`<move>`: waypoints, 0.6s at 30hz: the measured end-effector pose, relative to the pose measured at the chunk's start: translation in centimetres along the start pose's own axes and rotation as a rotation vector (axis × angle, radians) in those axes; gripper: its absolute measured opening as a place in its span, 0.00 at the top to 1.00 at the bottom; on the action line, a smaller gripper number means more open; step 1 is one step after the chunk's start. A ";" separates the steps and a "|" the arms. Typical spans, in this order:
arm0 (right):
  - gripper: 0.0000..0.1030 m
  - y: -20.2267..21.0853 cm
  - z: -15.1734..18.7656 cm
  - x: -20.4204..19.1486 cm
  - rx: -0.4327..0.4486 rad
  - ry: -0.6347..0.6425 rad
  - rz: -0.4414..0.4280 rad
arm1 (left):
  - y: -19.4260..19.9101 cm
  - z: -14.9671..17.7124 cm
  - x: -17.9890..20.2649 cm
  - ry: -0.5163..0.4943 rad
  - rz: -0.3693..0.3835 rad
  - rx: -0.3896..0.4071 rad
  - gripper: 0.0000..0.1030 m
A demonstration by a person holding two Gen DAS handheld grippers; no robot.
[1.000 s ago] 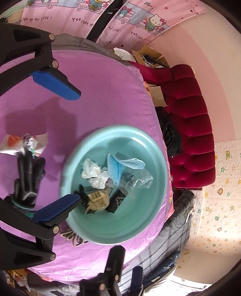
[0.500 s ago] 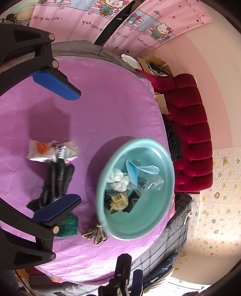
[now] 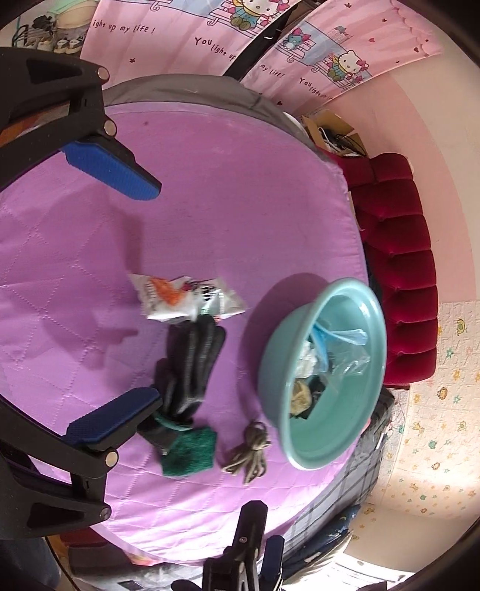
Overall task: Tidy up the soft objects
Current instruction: 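Withdraw both tools from the basin back over the table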
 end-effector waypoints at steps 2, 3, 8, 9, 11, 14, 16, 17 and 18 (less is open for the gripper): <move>0.00 -0.4 0.8 -0.3 -0.002 -0.003 -0.005 | -0.4 0.9 0.2 -0.003 0.000 -0.003 0.00; 0.00 -0.7 1.3 -0.5 -0.003 -0.003 -0.006 | -0.6 1.1 0.3 -0.003 0.005 -0.008 0.00; 0.00 -1.9 3.2 -1.3 -0.027 -0.004 -0.026 | -1.8 2.9 0.6 0.011 0.028 -0.033 0.00; 0.00 -2.0 3.4 -1.4 -0.030 -0.002 -0.023 | -2.0 3.3 0.5 0.016 0.031 -0.036 0.00; 0.00 -2.5 3.9 -1.7 -0.039 0.008 -0.018 | -2.2 3.7 0.5 0.023 0.036 -0.034 0.00; 0.00 -2.9 4.4 -2.1 -0.048 0.021 -0.013 | -2.5 4.1 0.5 0.030 0.040 -0.035 0.00; 0.00 -3.0 4.5 -2.3 -0.053 0.025 -0.014 | -2.6 4.2 0.3 0.033 0.037 -0.037 0.00; 0.00 -3.1 4.4 -2.5 -0.057 0.028 -0.017 | -2.6 4.3 0.3 0.033 0.039 -0.040 0.00; 0.00 -3.3 4.4 -2.7 -0.060 0.033 -0.022 | -2.6 4.3 0.2 0.033 0.040 -0.040 0.00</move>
Point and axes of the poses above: each gripper's, at about its wrist camera, not at the fingertips, and y roughly against the way its jaws point, x to its right, z to its underside, the point moved 6 cm from there along -y, roughly the way its jaws point, and after that the axes turned 8 degrees about -x, right-handed, at the moved point
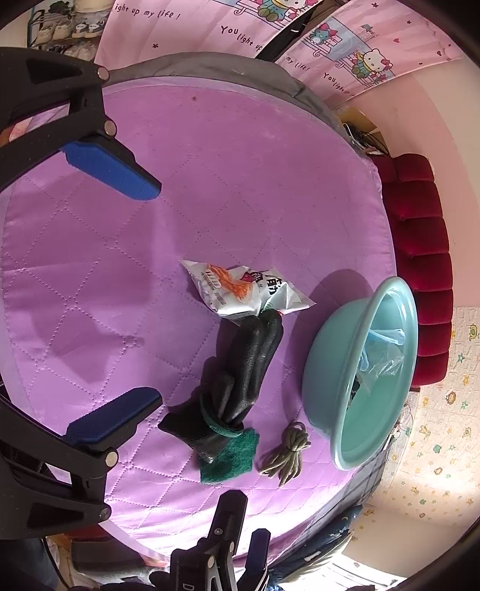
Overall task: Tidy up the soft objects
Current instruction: 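Grasp the black glove cuff with the right tool while the left tool grasps the white packet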
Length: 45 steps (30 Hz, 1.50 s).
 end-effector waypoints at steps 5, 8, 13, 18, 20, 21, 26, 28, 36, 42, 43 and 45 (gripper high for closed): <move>0.00 -1.1 -0.4 -1.6 -0.019 0.036 -0.015 | -0.1 0.0 -0.6 0.011 -0.001 0.003 0.00; 0.00 -2.1 -0.4 -2.7 -0.040 0.062 -0.025 | -0.4 0.0 -0.7 0.016 0.005 -0.006 0.00; 0.00 -3.8 -0.9 -3.9 -0.069 0.091 -0.039 | -0.9 0.2 -1.0 0.012 -0.001 -0.019 0.00; 0.00 -5.6 -1.5 -5.2 -0.107 0.114 -0.059 | -1.7 0.8 -1.7 0.029 0.000 -0.040 0.00; 0.00 -6.3 -1.7 -6.0 -0.116 0.137 -0.060 | -2.1 1.1 -2.0 0.035 -0.003 -0.051 0.00; 0.01 -6.5 -1.9 -6.3 -0.117 0.143 -0.059 | -2.1 1.1 -2.2 0.039 -0.003 -0.053 0.00; 0.14 -8.2 -2.3 -7.5 -0.157 0.179 -0.056 | -2.4 1.0 -2.6 0.049 0.002 -0.057 0.00; 0.27 -8.5 -2.3 -7.8 -0.170 0.185 -0.054 | -2.6 1.0 -2.6 0.048 0.006 -0.063 0.00; 0.74 -8.0 -2.8 -7.7 -0.165 0.164 -0.085 | -3.0 0.3 -2.9 0.057 0.013 -0.074 0.00; 0.75 -7.3 -2.8 -6.8 -0.162 0.137 -0.097 | -3.4 -0.8 -2.4 0.046 0.026 -0.073 0.00; 0.75 -7.3 -3.0 -6.5 -0.162 0.136 -0.093 | -3.5 -1.0 -2.2 0.041 0.025 -0.075 0.00; 0.75 -6.8 -2.8 -6.0 -0.154 0.124 -0.088 | -3.7 -1.3 -1.8 0.028 0.028 -0.073 0.00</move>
Point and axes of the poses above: each gripper's, at about its wrist camera, not at the fingertips, and y roughly against the way its jaws point, x to its right, z to its underside, the point moved 6 cm from there along -y, roughly the way its jaws point, and after that the axes turned 8 degrees about -x, right-handed, at the moved point
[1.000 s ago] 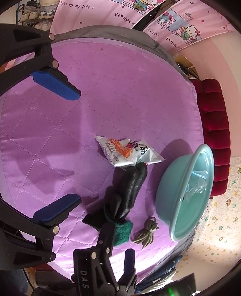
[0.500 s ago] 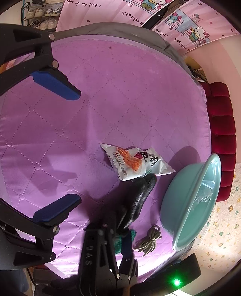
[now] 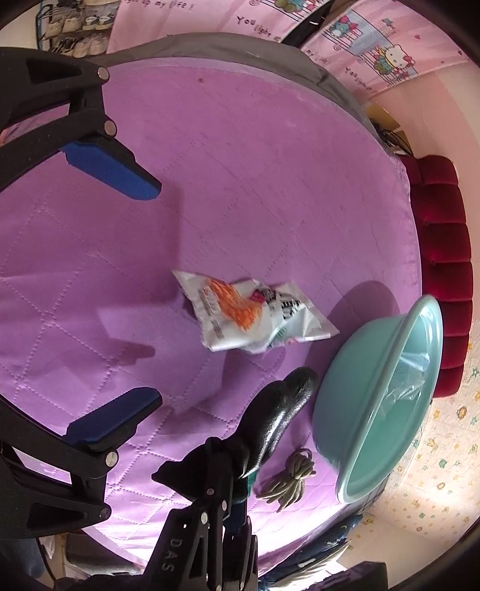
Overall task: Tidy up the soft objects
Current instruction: 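Grasp the black glove cuff with the right tool while the left tool grasps the white packet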
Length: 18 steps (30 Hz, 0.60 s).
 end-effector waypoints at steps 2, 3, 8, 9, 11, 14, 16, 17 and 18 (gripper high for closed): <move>0.75 0.3 0.2 0.3 0.001 -0.016 -0.004 | -0.2 -0.6 0.2 -0.012 -0.007 0.002 0.00; 0.75 0.7 0.5 0.7 0.002 -0.020 -0.003 | -0.3 -0.9 0.2 -0.014 -0.007 0.003 0.00; 0.75 1.4 1.1 1.7 0.000 -0.032 0.001 | -0.6 -2.6 0.4 -0.016 0.009 0.015 0.00; 0.75 1.5 1.2 1.9 0.002 -0.037 0.002 | -0.8 -2.9 0.5 -0.020 0.011 0.016 0.00; 0.75 1.9 1.4 2.3 0.007 -0.045 0.003 | -1.0 -3.6 0.6 -0.025 0.016 0.025 0.00; 0.75 2.1 1.6 2.4 0.009 -0.060 0.008 | -1.4 -4.3 0.8 -0.033 0.019 0.028 0.00; 0.75 2.3 1.9 2.8 0.011 -0.078 0.002 | -1.8 -4.7 1.0 -0.040 0.017 0.028 0.00; 0.75 2.4 2.0 3.0 0.012 -0.086 0.003 | -1.9 -5.0 1.1 -0.042 0.019 0.033 0.00; 0.75 2.5 2.2 3.3 0.013 -0.090 0.006 | -2.0 -5.1 1.3 -0.044 0.022 0.036 0.00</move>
Point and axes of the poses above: each gripper's, at about its wrist camera, not at the fingertips, and y roughly against the way its jaws point, x to its right, z to its underside, the point moved 6 cm from there along -y, roughly the way its jaws point, and after that the axes turned 8 degrees about -x, right-handed, at the moved point
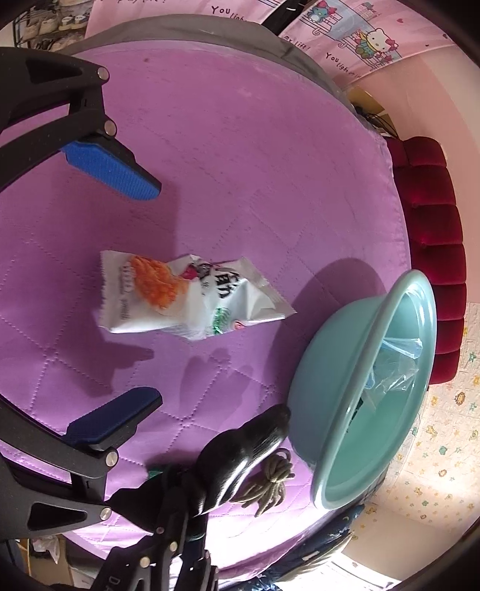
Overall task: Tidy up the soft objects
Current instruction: 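Grasp the black glove cuff with the right tool while the left tool grasps the white packet, then carry the black glove and white packet with both tools over the teal basin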
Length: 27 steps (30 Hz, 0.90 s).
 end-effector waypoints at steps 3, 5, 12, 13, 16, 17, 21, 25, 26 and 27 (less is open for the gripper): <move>0.75 0.2 0.1 0.4 0.003 -0.011 0.007 | -0.7 -0.6 0.1 -0.006 0.004 -0.004 0.00; 0.75 0.3 0.3 0.7 0.005 -0.019 0.012 | -1.1 -0.9 0.2 -0.014 0.001 -0.005 0.01; 0.75 0.7 0.7 1.5 0.002 -0.045 0.010 | -2.7 -2.1 0.7 -0.035 -0.035 -0.024 0.31; 0.75 0.7 0.7 1.4 0.003 -0.049 0.009 | -2.9 -2.1 0.7 -0.036 -0.041 -0.030 0.39; 0.75 0.8 0.9 1.4 0.007 -0.050 0.003 | -3.0 -2.2 0.8 -0.027 -0.015 -0.039 0.41; 0.75 0.9 1.0 1.4 0.009 -0.049 0.002 | -2.8 -2.2 0.8 -0.018 0.011 -0.040 0.52; 0.75 1.0 1.0 1.6 0.012 -0.052 -0.007 | -2.4 -2.1 1.1 -0.009 0.037 -0.030 0.65; 0.75 1.0 1.0 1.5 0.019 -0.042 -0.012 | -1.3 -1.4 1.8 -0.027 0.048 -0.025 0.66; 0.75 1.0 1.1 1.6 0.021 -0.042 -0.014 | -0.9 -1.3 2.0 -0.029 0.046 -0.021 0.66; 0.75 1.1 1.1 1.5 0.023 -0.040 -0.017 | -0.7 -1.2 2.0 -0.026 0.048 -0.019 0.66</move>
Point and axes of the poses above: each gripper's, at about its wrist camera, not at the fingertips, and y roughly against the way its jaws point, x to its right, z to its underside, the point moved 6 cm from there along -y, roughly the way its jaws point, and after that the axes turned 8 degrees about -x, right-handed, at the moved point
